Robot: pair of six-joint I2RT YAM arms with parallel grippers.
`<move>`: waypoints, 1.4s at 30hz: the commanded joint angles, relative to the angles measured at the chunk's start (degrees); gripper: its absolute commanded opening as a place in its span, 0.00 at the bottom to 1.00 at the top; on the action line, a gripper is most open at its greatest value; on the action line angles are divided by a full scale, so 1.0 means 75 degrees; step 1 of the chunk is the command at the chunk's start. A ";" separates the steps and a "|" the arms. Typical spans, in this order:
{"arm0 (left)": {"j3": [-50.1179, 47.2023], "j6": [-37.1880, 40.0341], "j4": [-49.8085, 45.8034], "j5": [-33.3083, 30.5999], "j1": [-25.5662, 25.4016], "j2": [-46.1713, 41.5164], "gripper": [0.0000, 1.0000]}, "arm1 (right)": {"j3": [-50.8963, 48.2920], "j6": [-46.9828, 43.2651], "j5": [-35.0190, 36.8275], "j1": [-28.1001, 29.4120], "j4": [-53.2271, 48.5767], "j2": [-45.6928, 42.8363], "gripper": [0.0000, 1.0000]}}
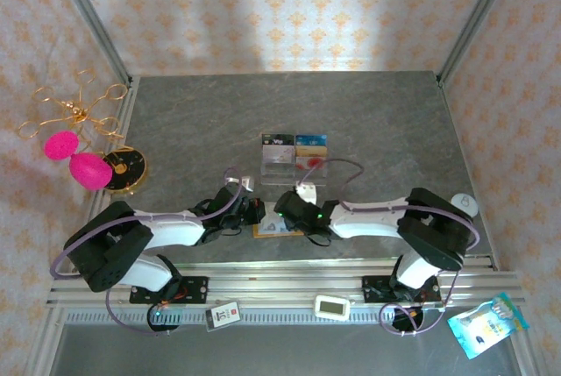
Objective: Take the credit cards out of the card holder
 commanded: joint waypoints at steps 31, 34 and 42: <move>0.0330 0.0384 -0.0818 -0.0260 -0.0316 0.0247 0.00 | -0.1052 -0.0148 -0.2466 -0.1063 0.0858 -0.0561 0.12; 0.0359 0.0453 -0.0982 -0.0324 -0.0311 0.0012 0.00 | -0.1297 0.0006 -0.2366 -0.1063 0.1067 -0.0665 0.11; 0.0468 0.0618 -0.1606 -0.0489 -0.0622 -0.0760 0.00 | -0.1238 -0.0035 -0.2385 -0.1063 0.1215 -0.0678 0.12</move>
